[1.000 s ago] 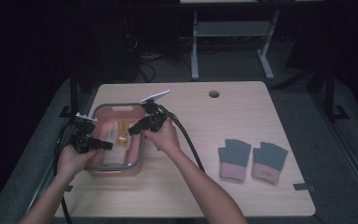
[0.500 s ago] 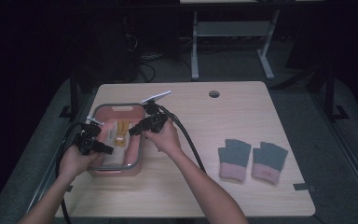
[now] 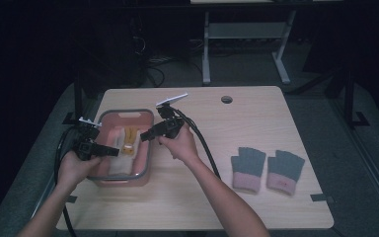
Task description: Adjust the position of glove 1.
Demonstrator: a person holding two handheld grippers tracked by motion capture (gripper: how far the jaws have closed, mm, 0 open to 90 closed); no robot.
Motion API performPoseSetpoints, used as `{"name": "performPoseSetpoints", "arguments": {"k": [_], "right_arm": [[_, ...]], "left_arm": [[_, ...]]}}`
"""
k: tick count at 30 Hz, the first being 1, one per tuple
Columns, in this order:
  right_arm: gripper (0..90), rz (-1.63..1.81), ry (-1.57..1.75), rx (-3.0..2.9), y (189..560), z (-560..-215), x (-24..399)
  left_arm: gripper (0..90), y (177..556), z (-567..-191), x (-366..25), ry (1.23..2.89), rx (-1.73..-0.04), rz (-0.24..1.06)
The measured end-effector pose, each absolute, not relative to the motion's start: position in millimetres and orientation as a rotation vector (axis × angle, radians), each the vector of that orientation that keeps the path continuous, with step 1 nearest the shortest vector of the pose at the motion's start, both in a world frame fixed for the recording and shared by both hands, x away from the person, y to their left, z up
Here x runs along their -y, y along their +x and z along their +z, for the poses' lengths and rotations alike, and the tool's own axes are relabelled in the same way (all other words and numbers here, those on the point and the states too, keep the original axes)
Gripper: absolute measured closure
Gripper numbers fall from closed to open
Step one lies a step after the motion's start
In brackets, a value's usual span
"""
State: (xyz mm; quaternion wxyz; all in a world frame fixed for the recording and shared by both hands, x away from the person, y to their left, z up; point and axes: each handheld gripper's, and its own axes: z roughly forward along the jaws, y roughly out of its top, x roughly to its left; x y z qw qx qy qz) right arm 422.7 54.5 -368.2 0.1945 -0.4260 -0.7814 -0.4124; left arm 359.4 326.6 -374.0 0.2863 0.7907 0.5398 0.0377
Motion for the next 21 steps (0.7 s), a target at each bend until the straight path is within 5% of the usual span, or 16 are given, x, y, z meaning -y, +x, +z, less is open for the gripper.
{"name": "performPoseSetpoints", "arguments": {"k": [21], "right_arm": [[56.5,-1.25,-1.211,2.173,414,-351,-8]], "left_arm": [[43.1,354,-350,-302,2.035,-1.332,0.1]]}}
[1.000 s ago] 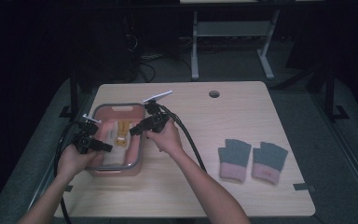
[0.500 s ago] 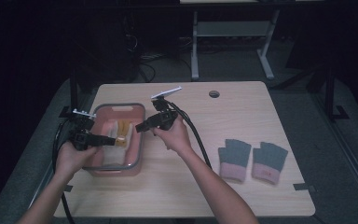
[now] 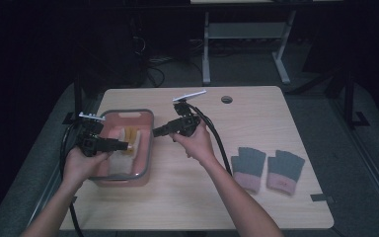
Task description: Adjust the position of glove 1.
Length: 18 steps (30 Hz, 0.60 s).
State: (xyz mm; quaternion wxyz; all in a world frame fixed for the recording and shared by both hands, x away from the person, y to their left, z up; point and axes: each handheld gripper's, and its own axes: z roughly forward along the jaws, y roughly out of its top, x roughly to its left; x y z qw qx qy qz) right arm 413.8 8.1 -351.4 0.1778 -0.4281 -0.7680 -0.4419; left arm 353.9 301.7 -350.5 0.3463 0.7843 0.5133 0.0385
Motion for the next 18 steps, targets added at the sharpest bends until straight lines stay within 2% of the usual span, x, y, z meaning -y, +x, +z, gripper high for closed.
{"name": "performPoseSetpoints", "arguments": {"k": [18], "right_arm": [[51.9,-1.273,-1.273,2.153,404,-346,34]], "left_arm": [[36.0,350,-333,-275,1.999,-1.251,0.107]]}}
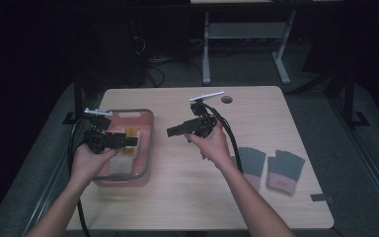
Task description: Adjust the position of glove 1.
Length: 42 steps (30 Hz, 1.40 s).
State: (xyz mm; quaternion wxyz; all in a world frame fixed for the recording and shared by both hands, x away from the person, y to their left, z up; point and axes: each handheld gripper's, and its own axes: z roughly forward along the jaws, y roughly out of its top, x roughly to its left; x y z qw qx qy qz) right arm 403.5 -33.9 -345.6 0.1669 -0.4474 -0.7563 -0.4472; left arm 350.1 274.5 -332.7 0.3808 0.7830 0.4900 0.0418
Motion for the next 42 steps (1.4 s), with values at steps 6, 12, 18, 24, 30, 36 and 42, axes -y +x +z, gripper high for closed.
{"name": "performPoseSetpoints", "arguments": {"k": [6,12,18,24,30,36,42], "right_arm": [[50.3,-1.277,-1.284,2.157,399,-344,46],[49.1,-1.272,-1.301,2.157,394,-343,56],[46.8,-1.292,-1.311,2.147,389,-342,67],[45.0,-1.306,-1.336,2.144,385,-341,83],[44.3,-1.32,-1.368,2.133,381,-340,99],[41.0,-1.329,-1.399,2.14,377,-343,112],[40.8,-1.328,-1.412,2.134,374,-346,121]], "left_arm": [[31.1,347,-330,-266,1.977,-1.241,0.114],[28.0,344,-327,-255,1.964,-1.21,0.116],[25.7,343,-327,-244,1.977,-1.189,0.103],[24.7,343,-328,-228,1.987,-1.153,0.086],[22.9,345,-329,-216,1.998,-1.14,0.079],[20.7,346,-330,-205,2.012,-1.119,0.073],[19.5,346,-332,-194,2.02,-1.106,0.071]]}}
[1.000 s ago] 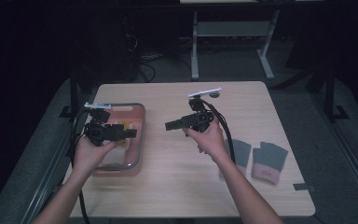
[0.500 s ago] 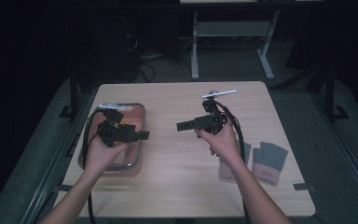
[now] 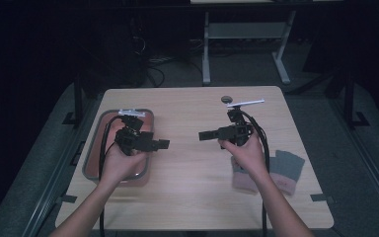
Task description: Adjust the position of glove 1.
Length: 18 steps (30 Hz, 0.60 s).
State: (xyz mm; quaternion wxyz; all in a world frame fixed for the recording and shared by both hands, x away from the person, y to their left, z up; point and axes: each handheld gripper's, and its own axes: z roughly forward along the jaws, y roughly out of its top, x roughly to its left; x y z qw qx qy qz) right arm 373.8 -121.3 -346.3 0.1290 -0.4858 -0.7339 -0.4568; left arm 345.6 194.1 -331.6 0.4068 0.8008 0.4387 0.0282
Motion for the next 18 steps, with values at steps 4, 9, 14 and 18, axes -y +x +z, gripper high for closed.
{"name": "performPoseSetpoints", "arguments": {"k": [4,9,14,18], "right_arm": [[40.4,-1.308,-1.411,2.144,370,-348,126],[39.9,-1.3,-1.433,2.159,366,-351,137],[39.8,-1.302,-1.47,2.149,363,-352,151],[39.7,-1.307,-1.493,2.151,360,-353,163]], "left_arm": [[18.7,344,-331,-187,2.019,-1.094,0.072],[18.6,342,-332,-177,2.032,-1.074,0.069],[18.7,341,-334,-166,2.048,-1.056,0.057],[18.6,340,-336,-157,2.059,-1.038,0.049]]}}
